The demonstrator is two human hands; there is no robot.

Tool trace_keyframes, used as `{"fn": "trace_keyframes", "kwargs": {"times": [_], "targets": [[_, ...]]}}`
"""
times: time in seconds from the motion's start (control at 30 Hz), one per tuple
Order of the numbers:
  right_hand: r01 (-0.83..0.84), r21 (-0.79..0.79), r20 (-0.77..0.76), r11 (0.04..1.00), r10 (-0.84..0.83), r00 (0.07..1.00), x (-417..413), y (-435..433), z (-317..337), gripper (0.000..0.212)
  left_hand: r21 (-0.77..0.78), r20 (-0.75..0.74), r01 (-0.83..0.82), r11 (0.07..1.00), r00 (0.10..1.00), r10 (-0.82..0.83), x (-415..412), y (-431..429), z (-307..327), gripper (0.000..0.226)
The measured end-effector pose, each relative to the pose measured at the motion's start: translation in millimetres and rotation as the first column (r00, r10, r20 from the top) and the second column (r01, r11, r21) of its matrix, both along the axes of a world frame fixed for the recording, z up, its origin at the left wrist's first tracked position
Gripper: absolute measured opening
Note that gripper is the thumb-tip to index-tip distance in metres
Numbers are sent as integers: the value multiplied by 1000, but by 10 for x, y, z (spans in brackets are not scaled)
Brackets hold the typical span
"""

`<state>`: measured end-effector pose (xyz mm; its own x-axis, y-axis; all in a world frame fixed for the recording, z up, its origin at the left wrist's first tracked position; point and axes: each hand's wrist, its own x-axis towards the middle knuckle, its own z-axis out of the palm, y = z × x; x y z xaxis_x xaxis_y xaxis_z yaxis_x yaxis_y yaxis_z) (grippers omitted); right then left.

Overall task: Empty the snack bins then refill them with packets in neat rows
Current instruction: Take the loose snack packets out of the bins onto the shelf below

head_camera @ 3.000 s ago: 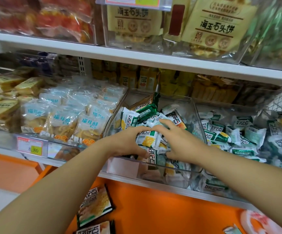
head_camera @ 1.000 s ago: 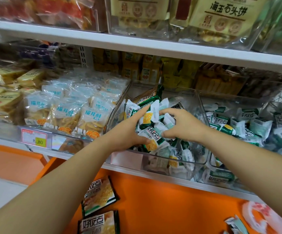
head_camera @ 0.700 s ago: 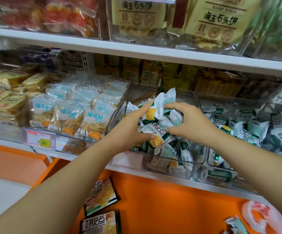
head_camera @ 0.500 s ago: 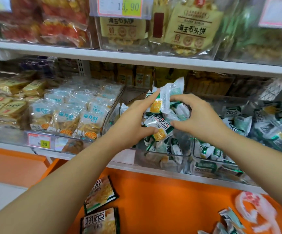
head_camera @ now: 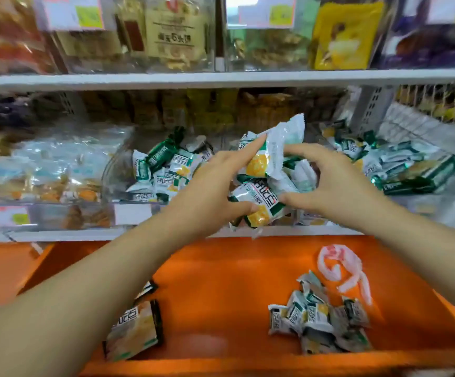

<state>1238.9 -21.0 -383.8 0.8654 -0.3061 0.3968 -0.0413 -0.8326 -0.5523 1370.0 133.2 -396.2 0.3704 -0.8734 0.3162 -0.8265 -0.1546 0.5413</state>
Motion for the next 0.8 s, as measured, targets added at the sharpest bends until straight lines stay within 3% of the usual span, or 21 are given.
{"fn": "trace_keyframes", "kwargs": {"times": [0.13,0.27,0.43,0.57,0.7,0.8], "targets": [[46,94,-211,995,-25,977,-568,-229,-578,66,92,-171,142,986,977,-125,-436,-299,-654,96],[134,157,-447,979,-51,893,-848,-559,-1281,70,231,-322,190,954,940,-109,-659,-668,-1498,96],[184,234,-696,955,32,717,-816,-1030,-2210,68,408,-487,242,880,874,-15,-704,-1145,-2451,98],[124,164,-820,979,66,568,-701,-1241,-2803,55,516,-500,217,829,862,86,-663,-1419,-3022,97],[163,239,-883,957,144,447,-656,-1394,-3076,89,554,-547,172,814,813,200,-607,-1598,-3253,86],[149,206,-910,967,134,392,-683,-1506,-3093,102,521,-581,197,830,794,177,-594,-1635,-3299,80]]}}
